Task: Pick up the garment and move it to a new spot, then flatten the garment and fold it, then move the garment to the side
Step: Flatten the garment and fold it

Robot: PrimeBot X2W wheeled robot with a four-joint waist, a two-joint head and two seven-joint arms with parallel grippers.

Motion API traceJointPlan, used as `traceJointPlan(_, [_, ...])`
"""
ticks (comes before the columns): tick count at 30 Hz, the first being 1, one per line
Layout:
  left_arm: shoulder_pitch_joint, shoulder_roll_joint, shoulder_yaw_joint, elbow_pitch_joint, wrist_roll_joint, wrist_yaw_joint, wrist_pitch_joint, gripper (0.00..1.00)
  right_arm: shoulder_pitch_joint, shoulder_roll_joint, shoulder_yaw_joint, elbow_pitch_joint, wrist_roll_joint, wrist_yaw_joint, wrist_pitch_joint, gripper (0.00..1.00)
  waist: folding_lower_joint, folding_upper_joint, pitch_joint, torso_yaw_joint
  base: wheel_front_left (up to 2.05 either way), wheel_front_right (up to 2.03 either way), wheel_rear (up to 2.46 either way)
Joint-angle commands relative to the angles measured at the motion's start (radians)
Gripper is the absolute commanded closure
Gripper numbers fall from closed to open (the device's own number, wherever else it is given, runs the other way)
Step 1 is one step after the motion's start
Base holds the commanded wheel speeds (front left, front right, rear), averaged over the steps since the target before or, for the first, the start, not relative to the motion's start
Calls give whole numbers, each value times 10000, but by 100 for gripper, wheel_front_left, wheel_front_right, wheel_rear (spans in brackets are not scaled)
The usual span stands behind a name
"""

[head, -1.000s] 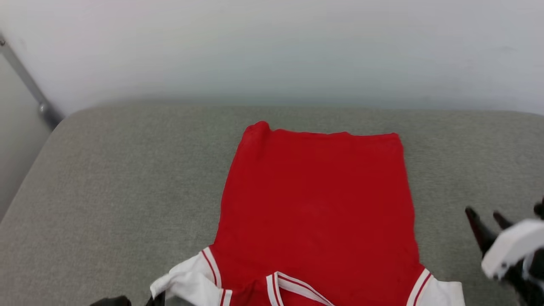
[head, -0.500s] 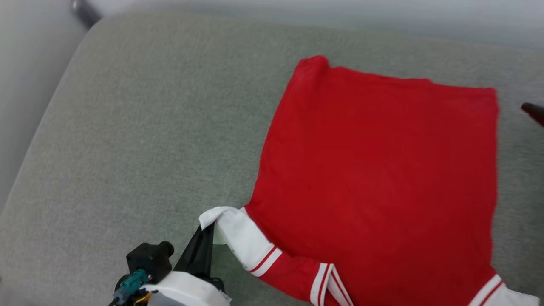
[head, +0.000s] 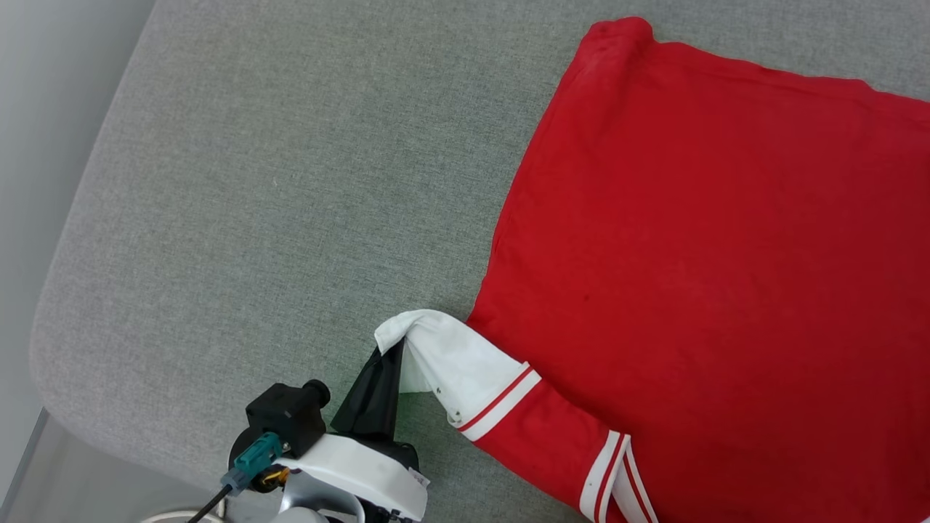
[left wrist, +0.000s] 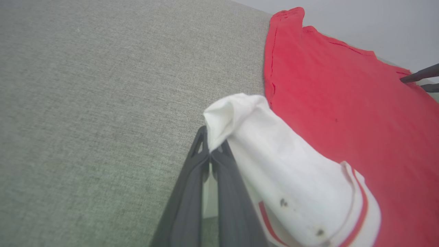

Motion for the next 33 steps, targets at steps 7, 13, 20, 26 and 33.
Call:
traceJointPlan(7, [-211,-117,7,100,47,-21,-161,100,515,647,36,-31,-311,-9,714,100,-2,0,76,-13,0,0,0])
traceJointPlan(13, [-67,-63,41,285,-84,-75,-171,100,259,-19,1127,-1105,108,-9,128,100,-2,0,-551,-134,0,0,0])
traceJointPlan(20, [300,262,178,403,-237,-8,-59,100,813,-1071,2385,-2158,925,-9,243,100,-2,0,-1821,-620,0,0,0])
traceJointPlan(26, [899,659,406,181,-445,270,230,100,2903,-2021,3076,-3335,1646,-9,770,100,-2,0,-3090,-1280,0,0,0])
traceJointPlan(33, [1788,1152,813,-80,-763,642,399,100,6085,-2246,2938,-4617,2424,-9,815,100,-2,0,-4058,-2370,0,0,0])
